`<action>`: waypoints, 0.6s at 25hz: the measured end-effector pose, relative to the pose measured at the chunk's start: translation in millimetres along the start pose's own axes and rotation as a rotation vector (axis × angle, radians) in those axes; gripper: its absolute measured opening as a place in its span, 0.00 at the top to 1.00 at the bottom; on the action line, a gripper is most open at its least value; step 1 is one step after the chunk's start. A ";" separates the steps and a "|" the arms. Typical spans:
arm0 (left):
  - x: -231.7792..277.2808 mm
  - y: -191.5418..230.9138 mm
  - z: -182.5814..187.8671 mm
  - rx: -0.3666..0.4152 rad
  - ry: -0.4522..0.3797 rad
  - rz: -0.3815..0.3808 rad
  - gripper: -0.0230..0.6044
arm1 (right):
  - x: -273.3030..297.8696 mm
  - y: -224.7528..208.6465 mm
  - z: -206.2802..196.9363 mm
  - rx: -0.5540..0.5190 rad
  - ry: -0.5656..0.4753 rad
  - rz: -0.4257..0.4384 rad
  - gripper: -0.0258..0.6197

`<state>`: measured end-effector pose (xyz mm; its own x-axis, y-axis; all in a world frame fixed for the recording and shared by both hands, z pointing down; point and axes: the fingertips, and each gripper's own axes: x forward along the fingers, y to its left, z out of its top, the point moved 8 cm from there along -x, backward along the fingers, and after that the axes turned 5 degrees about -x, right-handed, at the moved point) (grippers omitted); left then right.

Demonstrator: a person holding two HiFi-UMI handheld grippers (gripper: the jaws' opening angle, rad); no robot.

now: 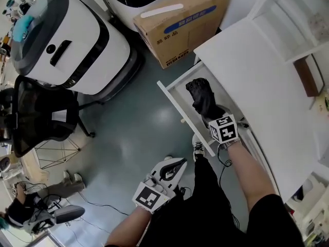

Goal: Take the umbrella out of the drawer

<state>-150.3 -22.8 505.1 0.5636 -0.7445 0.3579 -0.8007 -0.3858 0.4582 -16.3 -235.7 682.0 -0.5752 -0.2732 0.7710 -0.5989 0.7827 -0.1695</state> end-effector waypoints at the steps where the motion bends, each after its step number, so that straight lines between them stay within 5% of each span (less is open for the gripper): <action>1: -4.3 -1.3 1.6 0.008 0.001 -0.010 0.97 | -9.0 3.2 -1.0 0.018 -0.011 -0.006 0.58; 15: -66.6 -1.0 33.5 0.079 -0.060 -0.127 0.97 | -160.8 72.3 28.1 0.210 -0.314 -0.155 0.58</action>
<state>-193.8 8.9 453.5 0.6505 -0.7169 0.2510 -0.7383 -0.5191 0.4306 17.2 -150.9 528.5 -0.5918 -0.5623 0.5776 -0.7741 0.5962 -0.2129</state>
